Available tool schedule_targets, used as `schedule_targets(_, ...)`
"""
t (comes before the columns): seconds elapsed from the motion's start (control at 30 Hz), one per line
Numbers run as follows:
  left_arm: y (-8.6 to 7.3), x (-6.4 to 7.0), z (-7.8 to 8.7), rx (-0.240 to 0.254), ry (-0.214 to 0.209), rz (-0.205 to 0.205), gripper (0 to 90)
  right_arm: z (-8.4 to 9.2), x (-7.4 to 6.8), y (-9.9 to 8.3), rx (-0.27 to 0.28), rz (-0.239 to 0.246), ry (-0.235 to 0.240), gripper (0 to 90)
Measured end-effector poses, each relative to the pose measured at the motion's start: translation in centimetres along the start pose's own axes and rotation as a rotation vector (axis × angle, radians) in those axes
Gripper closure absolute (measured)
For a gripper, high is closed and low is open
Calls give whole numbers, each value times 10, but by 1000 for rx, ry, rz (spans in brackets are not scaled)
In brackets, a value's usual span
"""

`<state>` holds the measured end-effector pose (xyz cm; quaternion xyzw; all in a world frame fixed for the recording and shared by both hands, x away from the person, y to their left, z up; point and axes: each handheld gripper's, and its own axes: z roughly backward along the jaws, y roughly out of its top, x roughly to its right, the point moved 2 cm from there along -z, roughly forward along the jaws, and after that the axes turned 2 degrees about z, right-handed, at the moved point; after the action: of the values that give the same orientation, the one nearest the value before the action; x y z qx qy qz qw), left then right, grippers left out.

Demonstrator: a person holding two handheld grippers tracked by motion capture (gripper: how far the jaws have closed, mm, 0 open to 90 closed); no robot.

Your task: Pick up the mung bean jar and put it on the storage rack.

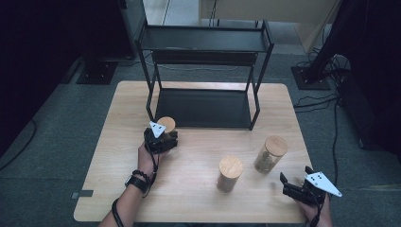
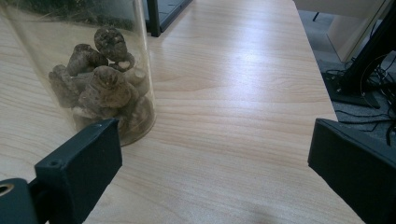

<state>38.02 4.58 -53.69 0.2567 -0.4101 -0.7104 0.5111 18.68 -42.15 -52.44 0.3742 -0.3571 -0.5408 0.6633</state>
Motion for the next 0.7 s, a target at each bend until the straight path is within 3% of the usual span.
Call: schedule_targets(0.7, 24, 7, -4, 23, 0, -20, 254, 0, 0, 0, 1, 4, 1, 25)
